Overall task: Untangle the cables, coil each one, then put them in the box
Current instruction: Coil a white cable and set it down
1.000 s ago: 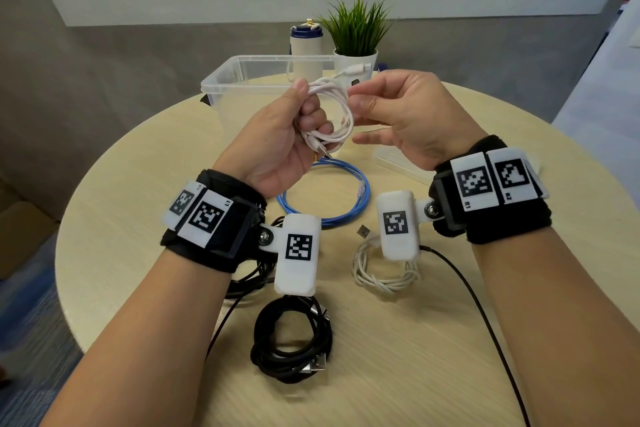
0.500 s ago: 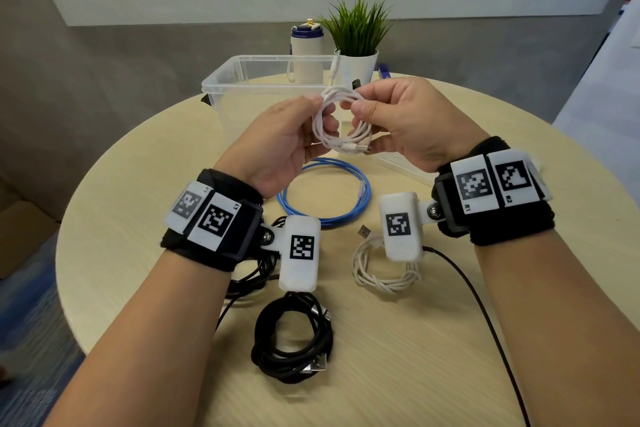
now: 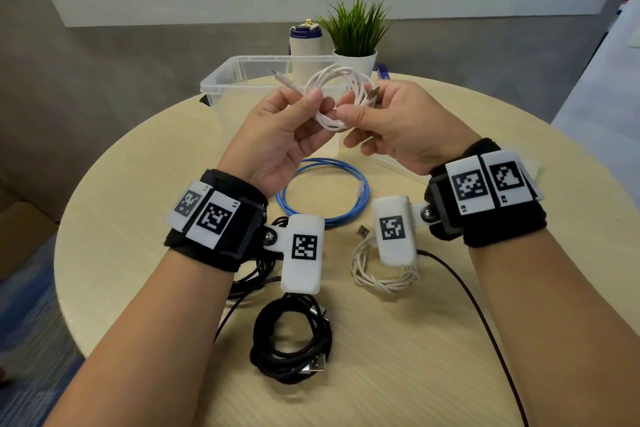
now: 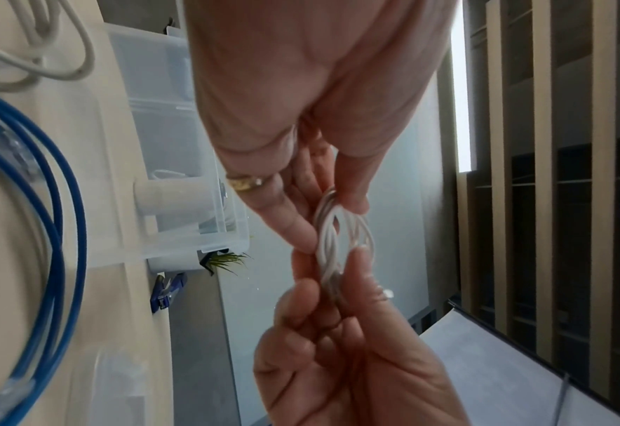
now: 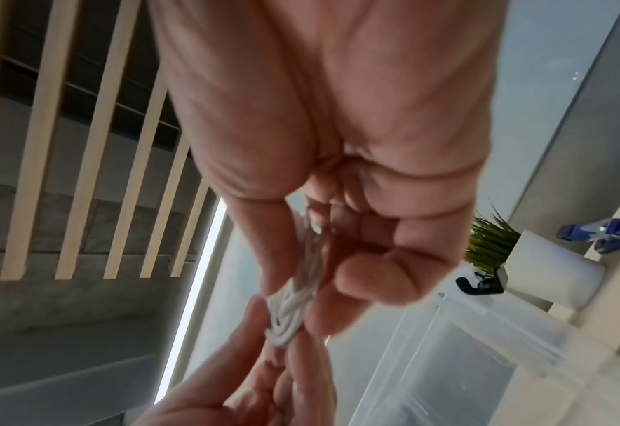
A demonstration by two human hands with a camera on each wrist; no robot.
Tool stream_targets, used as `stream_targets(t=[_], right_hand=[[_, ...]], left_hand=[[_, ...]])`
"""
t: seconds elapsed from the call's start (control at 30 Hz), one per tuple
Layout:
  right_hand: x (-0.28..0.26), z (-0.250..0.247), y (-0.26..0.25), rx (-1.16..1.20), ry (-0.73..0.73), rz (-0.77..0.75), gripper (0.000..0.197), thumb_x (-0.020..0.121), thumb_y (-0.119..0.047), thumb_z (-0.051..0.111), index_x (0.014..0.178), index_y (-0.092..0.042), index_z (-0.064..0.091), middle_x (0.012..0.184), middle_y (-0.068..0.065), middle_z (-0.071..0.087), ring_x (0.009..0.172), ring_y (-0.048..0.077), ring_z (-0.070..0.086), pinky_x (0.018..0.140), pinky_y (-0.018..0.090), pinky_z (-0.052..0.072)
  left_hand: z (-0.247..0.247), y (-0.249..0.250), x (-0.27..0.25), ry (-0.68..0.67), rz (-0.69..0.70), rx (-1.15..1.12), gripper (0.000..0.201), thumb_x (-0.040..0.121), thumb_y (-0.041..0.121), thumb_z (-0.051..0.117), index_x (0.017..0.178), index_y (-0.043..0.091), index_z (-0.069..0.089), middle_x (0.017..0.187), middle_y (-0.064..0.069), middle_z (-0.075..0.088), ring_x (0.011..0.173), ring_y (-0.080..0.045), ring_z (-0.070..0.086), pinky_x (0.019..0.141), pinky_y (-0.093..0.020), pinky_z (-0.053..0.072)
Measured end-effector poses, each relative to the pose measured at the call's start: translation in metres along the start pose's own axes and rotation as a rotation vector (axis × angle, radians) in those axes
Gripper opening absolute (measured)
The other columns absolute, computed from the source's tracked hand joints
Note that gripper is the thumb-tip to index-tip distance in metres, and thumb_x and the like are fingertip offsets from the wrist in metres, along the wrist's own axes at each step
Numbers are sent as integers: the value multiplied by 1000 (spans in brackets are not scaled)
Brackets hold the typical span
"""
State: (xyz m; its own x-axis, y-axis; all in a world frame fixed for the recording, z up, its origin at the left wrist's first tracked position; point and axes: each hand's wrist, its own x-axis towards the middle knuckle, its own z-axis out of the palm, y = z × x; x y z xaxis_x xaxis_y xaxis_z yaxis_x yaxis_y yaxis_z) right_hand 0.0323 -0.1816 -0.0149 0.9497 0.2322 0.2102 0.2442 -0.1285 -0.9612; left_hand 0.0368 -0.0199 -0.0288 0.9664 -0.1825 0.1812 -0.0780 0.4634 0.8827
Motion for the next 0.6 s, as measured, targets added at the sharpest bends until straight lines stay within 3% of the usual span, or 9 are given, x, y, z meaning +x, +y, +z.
stream_targets(t=[0.07, 0.23, 0.5, 0.6], right_hand=[[3, 1, 1, 32, 52, 4, 2, 92, -10, 59, 91, -12, 58, 73, 5, 62, 53, 10, 56, 47, 21, 40], [5, 0, 2, 105, 64, -2, 12, 94, -5, 54, 84, -11, 55, 61, -1, 59, 49, 8, 53, 46, 18, 41], [2, 1, -3, 230, 49, -66, 16, 94, 0, 51, 82, -10, 51, 63, 2, 57, 51, 10, 55, 48, 19, 43], [1, 2, -4, 219, 38, -83, 14, 94, -1, 52, 83, -10, 53, 66, 4, 58, 54, 11, 56, 50, 20, 44]], left_hand=[[1, 1, 0, -4, -5, -8, 7, 94, 14, 53, 87, 12, 55, 81, -1, 70, 75, -14, 69, 66, -24, 56], [0, 2, 1, -5, -10, -7, 14, 97, 18, 48, 94, 11, 59, 79, 0, 72, 74, -12, 70, 66, -24, 57], [2, -1, 2, 79, -121, -62, 16, 100, 12, 42, 101, 3, 56, 86, -12, 66, 64, -12, 69, 55, -20, 55], [1, -1, 4, 119, -157, -79, 16, 101, 10, 41, 108, 1, 52, 80, -10, 65, 61, -11, 68, 53, -19, 54]])
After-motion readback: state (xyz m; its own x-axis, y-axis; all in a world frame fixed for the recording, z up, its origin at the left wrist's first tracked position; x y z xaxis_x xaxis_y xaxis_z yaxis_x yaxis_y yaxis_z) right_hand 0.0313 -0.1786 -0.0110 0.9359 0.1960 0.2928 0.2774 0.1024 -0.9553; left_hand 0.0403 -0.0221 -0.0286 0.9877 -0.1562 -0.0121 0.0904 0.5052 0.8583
